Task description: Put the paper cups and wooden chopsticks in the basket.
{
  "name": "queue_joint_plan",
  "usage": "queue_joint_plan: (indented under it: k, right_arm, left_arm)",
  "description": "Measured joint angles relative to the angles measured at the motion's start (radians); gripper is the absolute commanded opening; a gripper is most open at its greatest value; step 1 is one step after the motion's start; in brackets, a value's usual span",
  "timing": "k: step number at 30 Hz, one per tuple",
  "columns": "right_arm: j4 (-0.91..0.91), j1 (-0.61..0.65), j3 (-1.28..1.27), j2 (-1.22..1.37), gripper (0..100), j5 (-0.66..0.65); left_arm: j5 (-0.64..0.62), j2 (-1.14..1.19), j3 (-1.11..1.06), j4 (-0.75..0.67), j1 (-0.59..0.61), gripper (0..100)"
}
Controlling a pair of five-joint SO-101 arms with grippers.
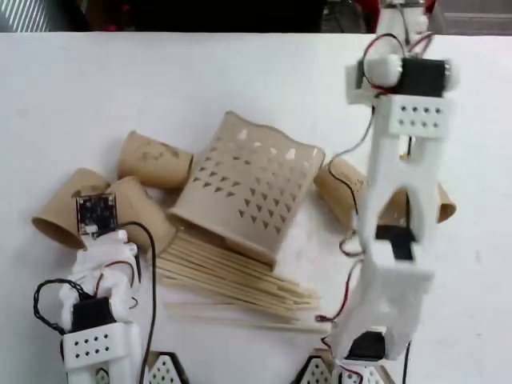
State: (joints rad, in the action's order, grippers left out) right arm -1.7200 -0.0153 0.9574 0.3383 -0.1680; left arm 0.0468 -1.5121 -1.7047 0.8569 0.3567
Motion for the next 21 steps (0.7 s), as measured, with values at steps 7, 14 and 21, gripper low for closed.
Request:
queue_joint_plan:
  k: [7, 14, 21]
  right_arm:
    - [0.026, 0.012, -0.523, -0.382, 5.5, -0.172]
    - [0.227, 0.051, -0.968, -0.519, 22.0, -0.384]
    - [0.404, 0.206, -1.135, -0.534, 19.1, -0.410]
  left_arm:
    - [0.000, 0.000, 0.000, 0.000, 0.000, 3]
    - [0.000, 0.000, 0.000, 0.000, 0.000, 3]
    - [0.000, 0.000, 0.000, 0.000, 0.000, 3]
